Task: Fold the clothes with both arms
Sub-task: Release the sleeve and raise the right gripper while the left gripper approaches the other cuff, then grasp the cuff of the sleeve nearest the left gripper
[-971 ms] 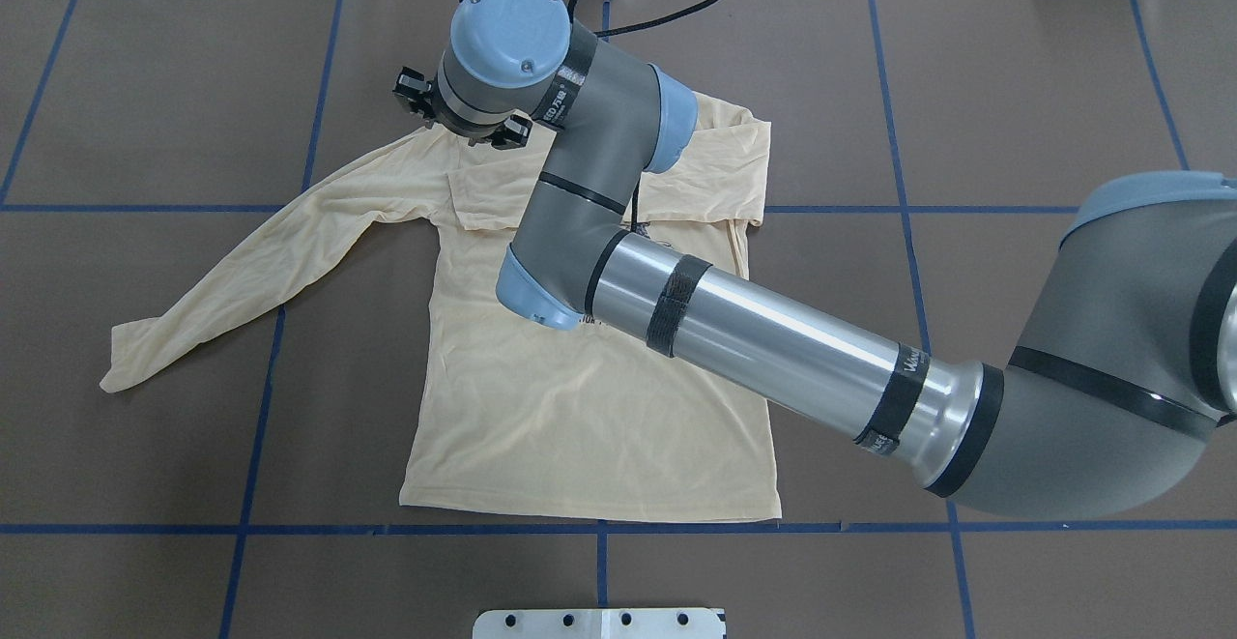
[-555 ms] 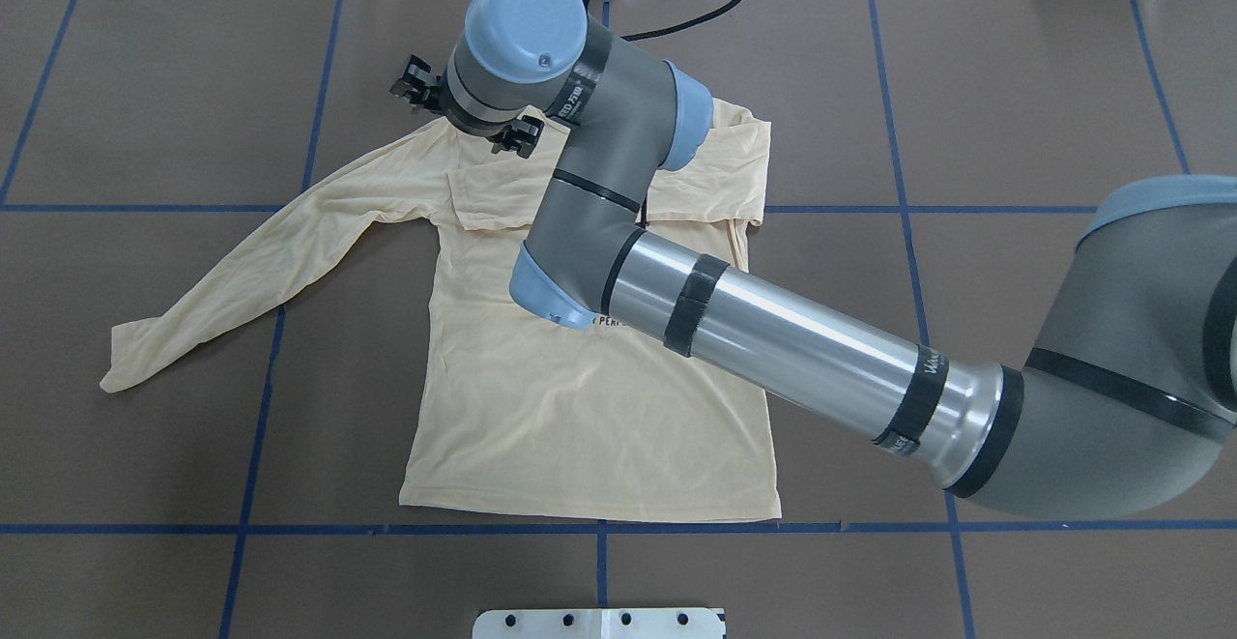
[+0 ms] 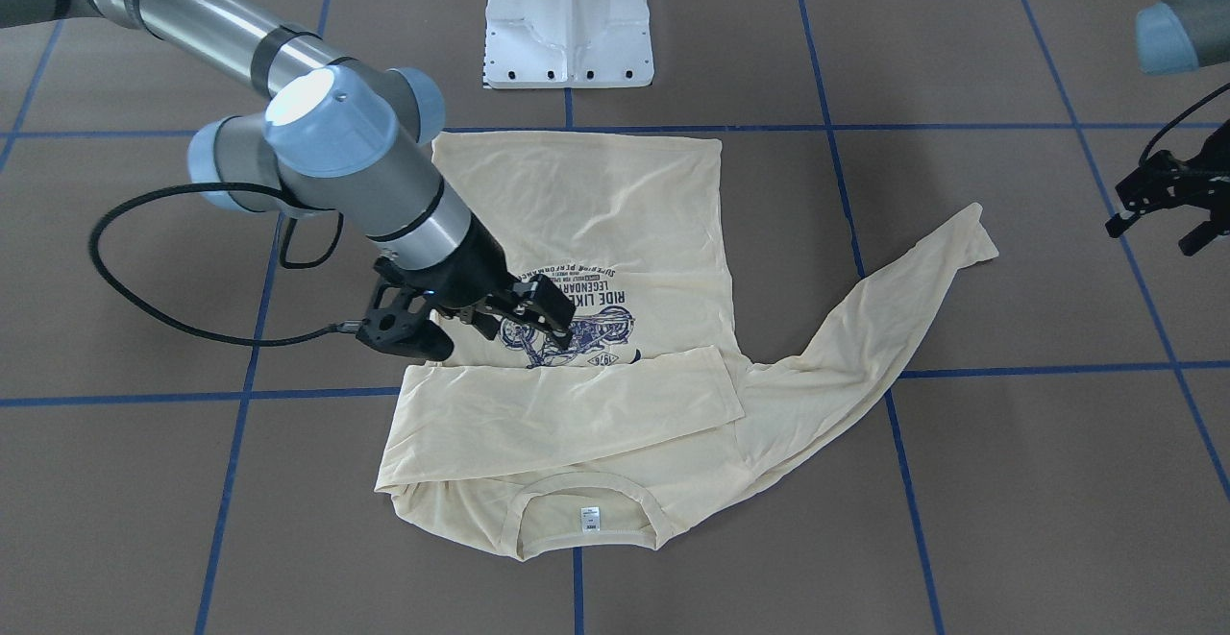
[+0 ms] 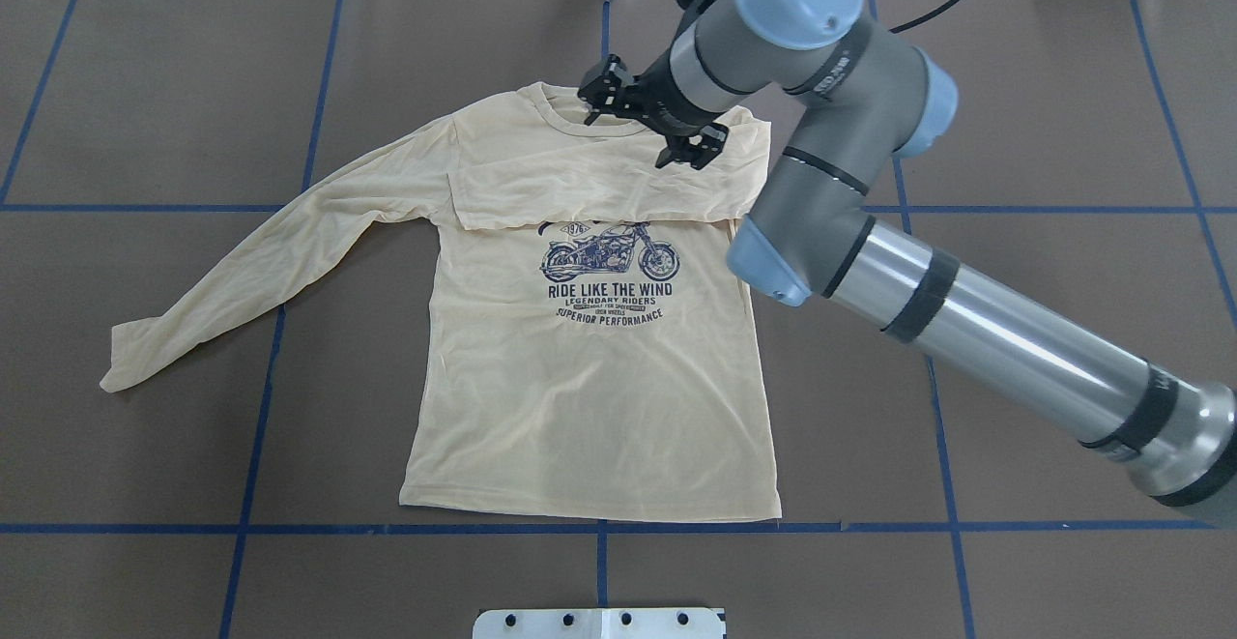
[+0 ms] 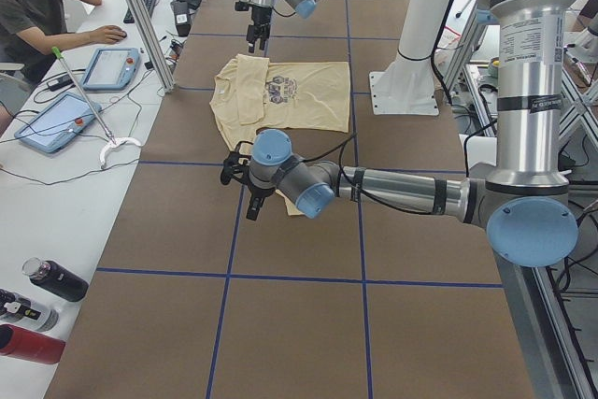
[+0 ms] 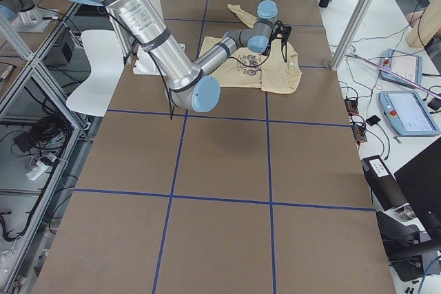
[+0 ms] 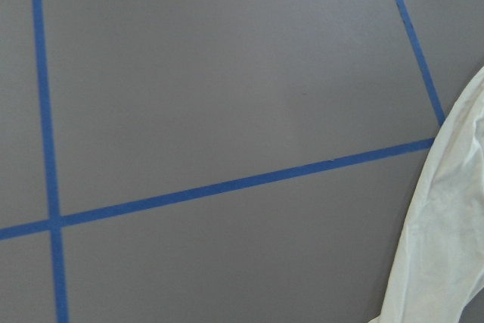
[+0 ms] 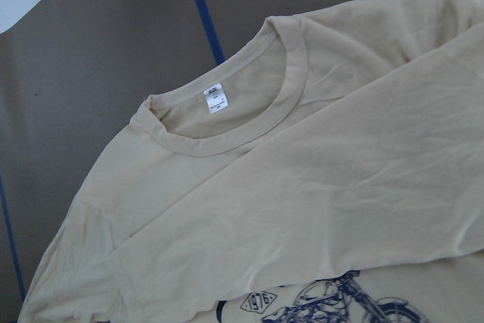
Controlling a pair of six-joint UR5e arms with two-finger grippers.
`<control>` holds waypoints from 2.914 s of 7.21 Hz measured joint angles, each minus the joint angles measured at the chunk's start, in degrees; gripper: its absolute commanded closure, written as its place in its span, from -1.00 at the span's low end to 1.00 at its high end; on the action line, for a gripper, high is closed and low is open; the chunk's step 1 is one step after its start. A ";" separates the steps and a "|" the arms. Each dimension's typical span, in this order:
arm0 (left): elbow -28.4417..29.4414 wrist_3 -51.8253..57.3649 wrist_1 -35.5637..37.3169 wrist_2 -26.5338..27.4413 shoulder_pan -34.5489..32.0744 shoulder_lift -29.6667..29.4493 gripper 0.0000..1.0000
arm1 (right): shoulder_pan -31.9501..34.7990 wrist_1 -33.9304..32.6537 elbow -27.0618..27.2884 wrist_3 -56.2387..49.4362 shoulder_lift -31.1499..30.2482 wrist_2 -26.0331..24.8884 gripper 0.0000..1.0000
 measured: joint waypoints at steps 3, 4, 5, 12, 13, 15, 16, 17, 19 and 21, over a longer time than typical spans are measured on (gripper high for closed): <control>0.29 -7.46 -5.11 3.94 8.11 1.54 -0.85 | 3.28 -0.06 6.82 -2.73 -8.40 2.18 -0.97; 0.09 -8.47 -7.20 6.13 10.68 3.35 -0.72 | 3.52 -0.06 7.19 -2.96 -8.92 2.26 -0.97; -0.09 -10.03 -9.54 7.55 13.37 5.26 -0.58 | 3.96 -0.06 7.41 -3.06 -9.40 2.32 -0.97; 0.96 -12.51 -12.58 9.45 22.35 7.42 0.10 | 4.80 -0.02 7.71 -3.16 -10.93 2.03 -0.97; 1.13 -12.53 -12.58 10.22 22.86 7.42 0.80 | 4.80 -0.04 7.71 -3.16 -11.17 1.99 -0.97; 1.22 -12.34 -12.57 10.74 23.11 7.42 1.00 | 4.83 -0.06 7.85 -3.16 -11.45 1.96 -0.97; 1.11 -12.12 -12.59 10.78 23.08 7.45 1.00 | 4.88 -0.06 7.97 -3.16 -11.54 1.94 -0.97; 0.73 -11.94 -12.71 10.71 22.85 7.65 1.00 | 4.86 -0.06 8.04 -3.16 -11.67 1.87 -0.97; -4.73 -12.14 -12.19 9.92 22.32 9.58 1.00 | 4.84 -0.06 8.12 -3.16 -11.83 1.77 -0.97; -14.71 -19.37 -6.17 8.63 22.00 8.36 1.00 | 4.85 -0.06 8.13 -3.16 -11.86 1.71 -0.97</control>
